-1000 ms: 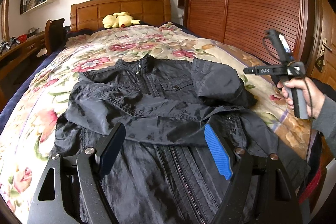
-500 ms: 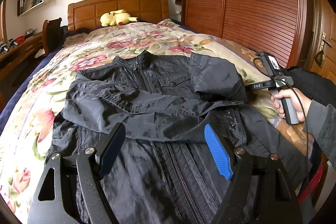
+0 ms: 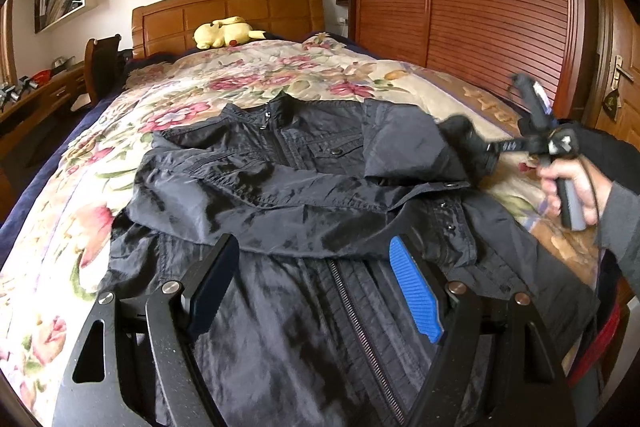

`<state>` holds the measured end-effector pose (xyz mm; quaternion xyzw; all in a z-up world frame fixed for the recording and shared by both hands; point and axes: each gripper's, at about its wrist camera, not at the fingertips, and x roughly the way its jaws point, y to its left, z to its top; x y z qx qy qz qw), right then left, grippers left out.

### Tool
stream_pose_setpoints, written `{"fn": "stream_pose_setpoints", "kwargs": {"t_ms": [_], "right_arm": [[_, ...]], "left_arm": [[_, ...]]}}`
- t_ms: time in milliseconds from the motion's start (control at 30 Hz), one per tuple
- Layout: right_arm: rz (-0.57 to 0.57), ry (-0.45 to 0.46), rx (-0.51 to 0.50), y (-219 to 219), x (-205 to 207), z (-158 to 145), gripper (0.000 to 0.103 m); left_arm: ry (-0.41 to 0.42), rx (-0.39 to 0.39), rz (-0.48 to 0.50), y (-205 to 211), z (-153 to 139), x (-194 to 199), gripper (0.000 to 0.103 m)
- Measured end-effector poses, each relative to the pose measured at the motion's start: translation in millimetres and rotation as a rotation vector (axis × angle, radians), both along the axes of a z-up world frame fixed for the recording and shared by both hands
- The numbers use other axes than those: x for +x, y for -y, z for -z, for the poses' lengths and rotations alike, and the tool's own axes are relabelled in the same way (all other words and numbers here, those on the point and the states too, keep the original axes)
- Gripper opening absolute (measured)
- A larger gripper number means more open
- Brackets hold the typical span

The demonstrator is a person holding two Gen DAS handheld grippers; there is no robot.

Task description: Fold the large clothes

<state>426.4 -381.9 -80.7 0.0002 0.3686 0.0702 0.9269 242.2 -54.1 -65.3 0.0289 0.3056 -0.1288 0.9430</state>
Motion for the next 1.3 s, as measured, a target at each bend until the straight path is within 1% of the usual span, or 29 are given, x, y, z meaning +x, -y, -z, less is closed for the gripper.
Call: {"fn": "stream_pose_setpoints", "kwargs": {"t_ms": [267,400,500,633,800,967,1133,1200,1233,1300], "right_arm": [[-0.109,0.156,-0.077,-62.6,-35.7,-79.0,0.013],[-0.186,0.224,-0.095,-101.3,-59.9,-108.4,0.013],[-0.246,0.258,-0.102,-129.0,-90.4,-120.8,0.013],[-0.334,0.277,-0.115,-168.2,-110.6,-128.6,0.013],[-0.407,0.271,-0.136,-206.7,-115.2,-130.2,0.013],[-0.423,0.249,-0.122,-219.4,-106.5,-132.1,0.013],[-0.421,0.227,-0.124,-217.5,-101.4,-128.5,0.013],[-0.409,0.216,-0.121,-217.9,-101.9,-132.7,0.013],[-0.406,0.217,-0.115,-224.5,-104.9,-138.1,0.016],[-0.41,0.214,-0.097,-228.2,-106.2,-137.9,0.02]], "left_arm": [[0.025,-0.009,-0.032,-28.9,-8.7,-18.4,0.079],[0.036,-0.019,-0.051,-45.7,-13.0,-25.5,0.079],[0.048,-0.03,-0.069,-59.7,-16.9,-32.1,0.079],[0.056,-0.039,-0.092,-76.9,-19.5,-37.5,0.079],[0.063,-0.052,-0.124,-99.4,-21.6,-43.1,0.079],[0.059,-0.071,-0.142,-115.8,-21.9,-45.5,0.079],[0.064,-0.066,-0.142,-117.6,-22.0,-46.6,0.079],[0.065,-0.066,-0.141,-117.2,-22.5,-47.7,0.079],[0.066,-0.066,-0.14,-117.1,-22.3,-47.7,0.079],[0.065,-0.063,-0.139,-116.7,-22.0,-46.8,0.079]]}}
